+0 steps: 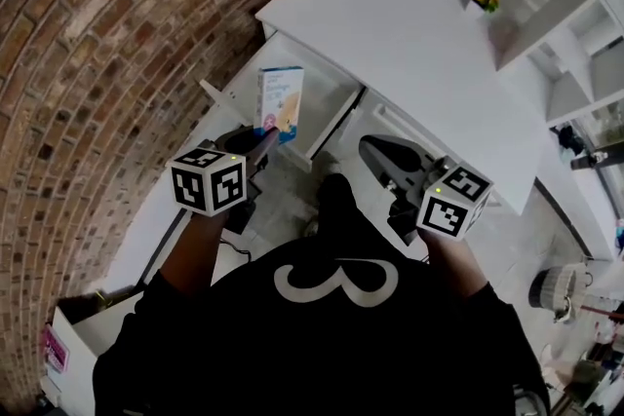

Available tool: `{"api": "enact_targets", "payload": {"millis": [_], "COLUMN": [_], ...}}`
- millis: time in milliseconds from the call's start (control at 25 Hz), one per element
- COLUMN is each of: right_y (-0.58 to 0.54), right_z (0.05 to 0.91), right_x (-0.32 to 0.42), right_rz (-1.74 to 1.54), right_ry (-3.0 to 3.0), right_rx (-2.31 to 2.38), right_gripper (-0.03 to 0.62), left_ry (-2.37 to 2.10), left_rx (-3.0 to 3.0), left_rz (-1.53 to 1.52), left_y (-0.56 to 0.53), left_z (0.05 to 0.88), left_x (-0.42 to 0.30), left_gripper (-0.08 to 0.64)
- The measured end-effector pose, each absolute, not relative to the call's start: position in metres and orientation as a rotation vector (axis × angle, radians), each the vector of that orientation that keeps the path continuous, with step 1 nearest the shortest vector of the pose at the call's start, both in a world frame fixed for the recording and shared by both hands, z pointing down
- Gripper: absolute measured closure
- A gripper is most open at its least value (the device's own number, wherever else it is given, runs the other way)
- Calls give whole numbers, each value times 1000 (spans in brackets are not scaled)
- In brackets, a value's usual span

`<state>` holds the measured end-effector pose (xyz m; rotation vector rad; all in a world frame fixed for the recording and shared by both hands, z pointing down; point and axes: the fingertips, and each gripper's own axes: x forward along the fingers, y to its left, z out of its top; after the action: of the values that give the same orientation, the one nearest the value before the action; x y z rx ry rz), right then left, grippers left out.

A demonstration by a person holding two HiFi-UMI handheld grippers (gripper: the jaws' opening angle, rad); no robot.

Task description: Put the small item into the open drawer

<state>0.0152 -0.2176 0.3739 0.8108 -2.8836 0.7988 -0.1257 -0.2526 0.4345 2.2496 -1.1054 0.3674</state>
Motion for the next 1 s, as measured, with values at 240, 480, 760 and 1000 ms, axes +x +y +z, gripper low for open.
{"api": "enact_targets", "payload": {"millis": [240,480,760,1000], "right_y": [-250,-289,-331,-358], "right_z": [378,385,392,401], "right_x": [25,22,12,14], "right_rz": [830,880,935,973], "right_ry": [-2884,-2885,-2887,-2870], "right_rx": [839,805,780,804], "right_gripper": [583,583,583,583], "left_ry": [-1116,-1100,-1119,-1138], "left_rx": [2171,2069,1959,1872], "left_rz": [451,518,621,718], "left_y": [-290,-327,-373,-413], "left_z": [466,499,532,567], "left_x": [-131,-134,-143,-151], "left_gripper": [494,494,494,494]}}
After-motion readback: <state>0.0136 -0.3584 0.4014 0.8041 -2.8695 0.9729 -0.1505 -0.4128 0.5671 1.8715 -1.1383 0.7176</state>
